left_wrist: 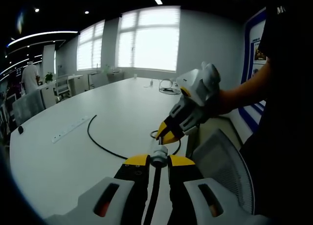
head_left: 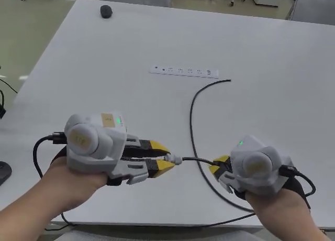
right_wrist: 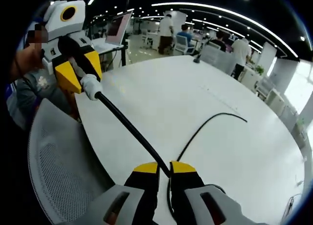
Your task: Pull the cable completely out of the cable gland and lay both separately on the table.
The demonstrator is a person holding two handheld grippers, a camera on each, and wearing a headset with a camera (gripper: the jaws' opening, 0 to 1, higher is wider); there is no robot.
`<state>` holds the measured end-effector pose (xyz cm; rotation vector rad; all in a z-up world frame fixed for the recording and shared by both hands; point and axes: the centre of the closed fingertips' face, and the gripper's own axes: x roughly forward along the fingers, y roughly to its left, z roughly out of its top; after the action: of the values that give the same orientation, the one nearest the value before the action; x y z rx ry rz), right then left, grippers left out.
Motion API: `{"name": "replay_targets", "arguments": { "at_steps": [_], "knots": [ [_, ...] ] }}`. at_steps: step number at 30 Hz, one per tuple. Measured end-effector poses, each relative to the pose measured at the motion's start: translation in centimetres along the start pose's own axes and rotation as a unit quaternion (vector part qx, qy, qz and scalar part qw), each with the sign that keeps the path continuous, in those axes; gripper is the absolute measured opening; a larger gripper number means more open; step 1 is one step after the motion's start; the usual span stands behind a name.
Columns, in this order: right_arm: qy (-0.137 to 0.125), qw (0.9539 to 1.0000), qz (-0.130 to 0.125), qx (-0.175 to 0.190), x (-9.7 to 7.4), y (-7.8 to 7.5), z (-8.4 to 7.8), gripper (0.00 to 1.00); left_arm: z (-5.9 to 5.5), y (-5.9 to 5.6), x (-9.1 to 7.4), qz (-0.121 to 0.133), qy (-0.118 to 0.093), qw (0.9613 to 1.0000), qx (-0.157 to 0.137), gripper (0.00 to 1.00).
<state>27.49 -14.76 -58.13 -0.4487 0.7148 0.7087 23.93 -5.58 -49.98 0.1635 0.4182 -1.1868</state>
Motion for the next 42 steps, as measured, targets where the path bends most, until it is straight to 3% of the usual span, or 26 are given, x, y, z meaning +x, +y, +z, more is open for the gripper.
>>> {"name": "replay_targets", "arguments": {
  "at_steps": [7,15,18,23,28,36,42],
  "knots": [
    [-0.014,0.9996,0.0,-0.024,-0.2,-0.1,0.4,0.04,-0.1,0.1,0.0,0.005,-0.002,1.0,-0.005,0.15],
    [-0.036,0.9947,-0.004,-0.096,-0.9,0.0,1.8,0.08,-0.3,0.0,0.1,0.001,0.001,1.0,-0.005,0.15],
    [-0.04,0.9903,-0.009,-0.133,-1.4,0.4,2.6,0.13,-0.2,0.0,0.3,-0.003,0.001,1.0,-0.006,0.15],
    [-0.056,0.9798,0.003,-0.192,-2.1,2.3,4.4,0.14,0.0,0.3,0.5,-0.005,0.0,1.0,-0.006,0.15],
    [-0.073,0.9648,0.025,-0.251,-2.4,5.0,6.1,0.12,0.1,0.4,0.5,-0.006,-0.001,1.0,-0.007,0.15],
    [-0.091,0.9564,0.039,-0.275,-2.4,6.5,7.6,0.09,0.1,0.3,0.6,-0.011,-0.002,0.9999,-0.008,0.15],
    [-0.089,0.9544,0.041,-0.282,-2.2,6.5,7.8,0.02,0.2,0.3,0.5,-0.011,-0.006,0.9999,-0.01,0.15]
  ]
}}
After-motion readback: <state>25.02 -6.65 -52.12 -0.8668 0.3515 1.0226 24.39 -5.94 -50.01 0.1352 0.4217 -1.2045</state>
